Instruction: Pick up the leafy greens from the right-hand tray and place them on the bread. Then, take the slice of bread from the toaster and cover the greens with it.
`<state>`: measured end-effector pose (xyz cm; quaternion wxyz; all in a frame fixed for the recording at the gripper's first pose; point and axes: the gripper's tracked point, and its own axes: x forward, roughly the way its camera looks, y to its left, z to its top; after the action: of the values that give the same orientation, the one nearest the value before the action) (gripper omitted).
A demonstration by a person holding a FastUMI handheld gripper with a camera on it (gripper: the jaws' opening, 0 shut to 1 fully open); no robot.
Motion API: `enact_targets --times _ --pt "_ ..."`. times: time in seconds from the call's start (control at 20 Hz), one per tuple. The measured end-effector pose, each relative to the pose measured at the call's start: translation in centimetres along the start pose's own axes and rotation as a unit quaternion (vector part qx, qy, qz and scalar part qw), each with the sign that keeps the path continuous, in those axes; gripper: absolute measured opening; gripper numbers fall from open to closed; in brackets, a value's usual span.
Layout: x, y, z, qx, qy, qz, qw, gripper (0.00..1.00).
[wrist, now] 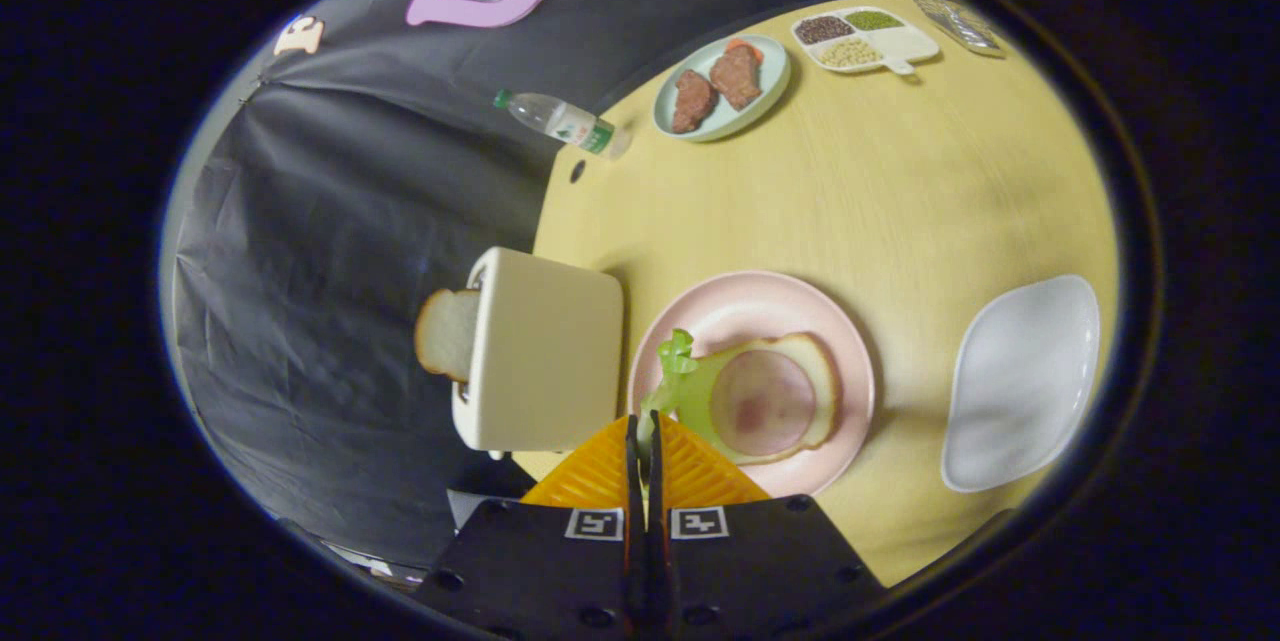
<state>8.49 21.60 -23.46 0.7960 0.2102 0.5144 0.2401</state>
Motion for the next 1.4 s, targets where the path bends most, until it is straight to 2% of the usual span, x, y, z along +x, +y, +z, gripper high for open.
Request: enact_targets --times 0.35,0.5,0.85,1.0,1.3,1.4 --pt "0.7 -6.4 0.4 -0.049 -0.004 -0.117 0.992 0.04" --pt "0.8 -7.3 0.4 -0.068 -0.008 -0.136 0.988 0.04" --pt "-0.2 -7.4 1.0 -0.099 -0.024 -0.162 0.982 0.19" --pt "-0.9 -7.5 1.0 -0.110 -0.031 -0.168 0.979 0.32" --pt "-3.7 -5.8 1.1 -0.113 -0.042 -0.153 0.981 1.00" --pt "-4.7 -5.0 1.5 -0.116 -0.048 -0.151 0.981 1.00"
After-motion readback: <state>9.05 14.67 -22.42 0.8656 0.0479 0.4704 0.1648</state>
